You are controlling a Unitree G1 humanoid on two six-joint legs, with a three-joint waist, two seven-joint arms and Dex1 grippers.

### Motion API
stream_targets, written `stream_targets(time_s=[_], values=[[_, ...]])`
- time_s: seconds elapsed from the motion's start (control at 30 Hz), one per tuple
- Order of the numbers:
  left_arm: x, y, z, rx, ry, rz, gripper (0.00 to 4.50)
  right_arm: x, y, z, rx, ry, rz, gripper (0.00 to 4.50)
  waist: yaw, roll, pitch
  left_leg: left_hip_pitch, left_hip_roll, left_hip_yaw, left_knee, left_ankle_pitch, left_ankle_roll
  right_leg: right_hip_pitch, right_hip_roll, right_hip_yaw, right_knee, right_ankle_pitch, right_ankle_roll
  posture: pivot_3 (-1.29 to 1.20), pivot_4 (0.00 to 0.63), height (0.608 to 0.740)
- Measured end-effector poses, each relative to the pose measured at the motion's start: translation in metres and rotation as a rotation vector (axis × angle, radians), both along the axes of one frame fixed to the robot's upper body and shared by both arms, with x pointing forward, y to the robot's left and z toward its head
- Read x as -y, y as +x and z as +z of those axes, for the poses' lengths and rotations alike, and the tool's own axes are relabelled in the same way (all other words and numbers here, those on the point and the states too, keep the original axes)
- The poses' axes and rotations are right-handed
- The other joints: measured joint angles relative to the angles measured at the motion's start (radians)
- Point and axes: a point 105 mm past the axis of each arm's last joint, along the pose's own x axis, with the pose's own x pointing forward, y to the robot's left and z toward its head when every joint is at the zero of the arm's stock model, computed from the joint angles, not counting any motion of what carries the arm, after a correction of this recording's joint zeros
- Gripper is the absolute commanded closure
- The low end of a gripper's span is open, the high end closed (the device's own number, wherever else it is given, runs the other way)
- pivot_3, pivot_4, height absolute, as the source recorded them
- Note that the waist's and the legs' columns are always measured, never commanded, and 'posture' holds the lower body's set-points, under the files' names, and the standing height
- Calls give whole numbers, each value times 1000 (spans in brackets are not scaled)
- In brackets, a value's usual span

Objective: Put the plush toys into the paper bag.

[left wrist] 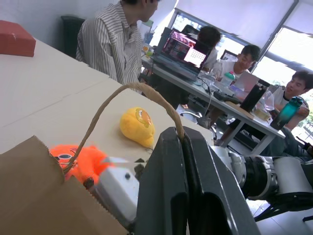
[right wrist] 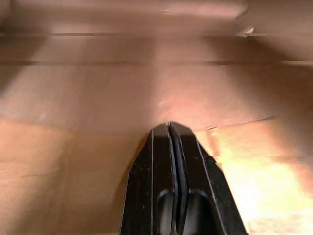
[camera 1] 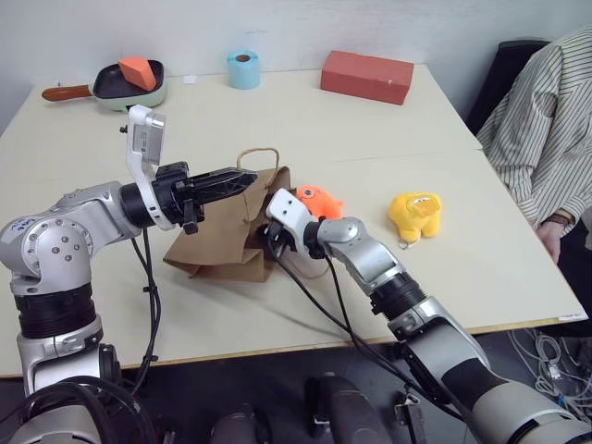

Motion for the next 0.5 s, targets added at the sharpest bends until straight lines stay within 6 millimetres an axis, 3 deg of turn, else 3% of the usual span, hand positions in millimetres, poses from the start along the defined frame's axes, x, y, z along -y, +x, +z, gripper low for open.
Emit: stream_targets(time_s=[0.1,0.2,0.27,0.5], values=[[-6,4,12,7,-46,21,4500,-1,-1,-1,25,-28,35,4457,-2,0,0,1,0,-1,0,1,-1,0,0,0,1,0,0,0,150,740],[-16,4,39,41,-92,36,4500,-1,-1,-2,47,-50,61,4457,-4,0,0,1,0,-1,0,1,-1,1,0,0,1,0,-1,0,150,740],[-20,2,42,50,-75,44,4500,-1,-2,-2,44,-54,76,4457,-5,0,0,2,0,-1,-1,1,-2,1,0,0,2,-1,-1,0,150,740],[-2,-11,-1,2,74,-43,4500,-8,-19,0,-81,-34,229,4457,-4,0,0,1,0,-2,0,1,-2,0,0,-1,2,-1,-2,0,150,740]])
